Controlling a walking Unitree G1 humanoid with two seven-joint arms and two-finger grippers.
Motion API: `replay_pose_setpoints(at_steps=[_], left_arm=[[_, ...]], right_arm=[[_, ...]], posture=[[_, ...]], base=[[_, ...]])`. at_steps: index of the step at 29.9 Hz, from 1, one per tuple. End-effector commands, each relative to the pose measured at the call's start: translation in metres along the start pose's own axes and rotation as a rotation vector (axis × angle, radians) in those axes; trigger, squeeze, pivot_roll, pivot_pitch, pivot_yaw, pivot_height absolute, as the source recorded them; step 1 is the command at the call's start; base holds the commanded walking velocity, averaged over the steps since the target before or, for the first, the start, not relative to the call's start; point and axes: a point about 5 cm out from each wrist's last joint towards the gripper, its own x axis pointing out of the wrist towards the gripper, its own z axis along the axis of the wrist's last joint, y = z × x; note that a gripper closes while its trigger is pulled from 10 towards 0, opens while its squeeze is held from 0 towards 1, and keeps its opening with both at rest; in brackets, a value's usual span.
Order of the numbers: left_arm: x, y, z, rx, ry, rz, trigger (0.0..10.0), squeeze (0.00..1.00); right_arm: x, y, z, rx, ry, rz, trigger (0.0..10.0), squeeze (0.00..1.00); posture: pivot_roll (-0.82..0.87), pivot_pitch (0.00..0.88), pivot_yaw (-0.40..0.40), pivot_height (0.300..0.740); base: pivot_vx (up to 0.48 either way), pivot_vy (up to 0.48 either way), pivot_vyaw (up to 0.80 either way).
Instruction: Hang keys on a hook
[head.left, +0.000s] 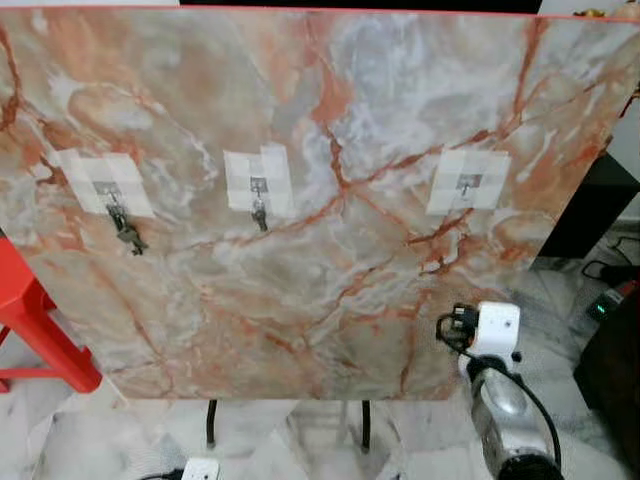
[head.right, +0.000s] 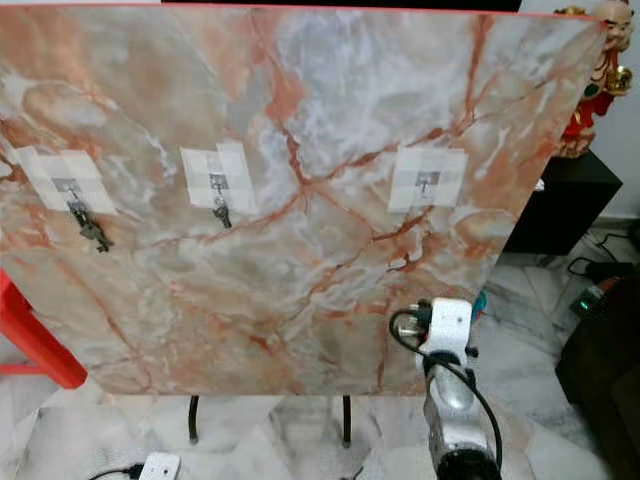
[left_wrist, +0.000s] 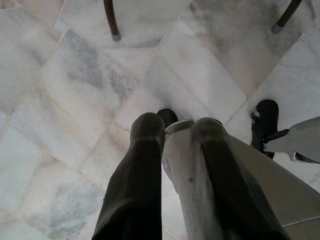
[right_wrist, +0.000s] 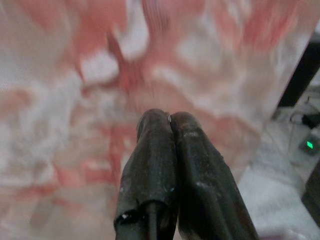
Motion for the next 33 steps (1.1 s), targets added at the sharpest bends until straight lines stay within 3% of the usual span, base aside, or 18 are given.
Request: replay_pose_setpoints(at_steps=[1,7,11,14,21,28,33], left_arm=[[-0.002,0.001,-0.011,0.014,0.046,-0.001,10.0,0.00],[-0.002,0.002,-0.009,0.025,0.044,0.002,10.0,0.00],[-0.002,0.002,-0.009,0.031,0.042,0.002,10.0,0.00],[-0.002,0.003,-0.009,0.007,0.043,0.008,10.0,0.00],[-0.002,0.003,-0.010,-0.008,0.050,0.012,10.0,0.00],[-0.002,0.003,-0.010,-0.004,0.051,0.015,10.0,0.00],[-0.002,0.003,-0.010,0.012,0.050,0.012,10.0,0.00]], right_arm=[[-0.006,0.003,-0.001,-0.003,0.004,0.015,10.0,0.00],[-0.015,0.007,-0.002,0.022,0.007,0.063,10.0,0.00],[-0.018,0.014,0.014,-0.070,0.018,0.129,10.0,0.00],[-0.017,0.009,0.028,-0.140,-0.002,0.080,10.0,0.00],[-0.009,0.002,0.051,-0.081,-0.054,-0.053,10.0,0.00],[-0.006,0.004,0.053,-0.067,-0.034,-0.076,10.0,0.00],[-0.006,0.004,0.056,-0.066,-0.002,-0.097,10.0,0.00]], posture=[[-0.06,0.000,-0.042,0.740],[-0.07,0.000,-0.038,0.740],[-0.07,0.000,-0.040,0.740],[-0.07,0.000,-0.039,0.740],[-0.07,0.000,-0.040,0.740],[-0.06,0.000,-0.040,0.740],[-0.06,0.000,-0.040,0.740]], base=[[0.000,0.000,0.00],[0.000,0.000,0.00],[0.000,0.000,0.00],[0.000,0.000,0.00],[0.000,0.191,0.00],[0.000,0.440,0.00],[0.000,0.000,0.00]])
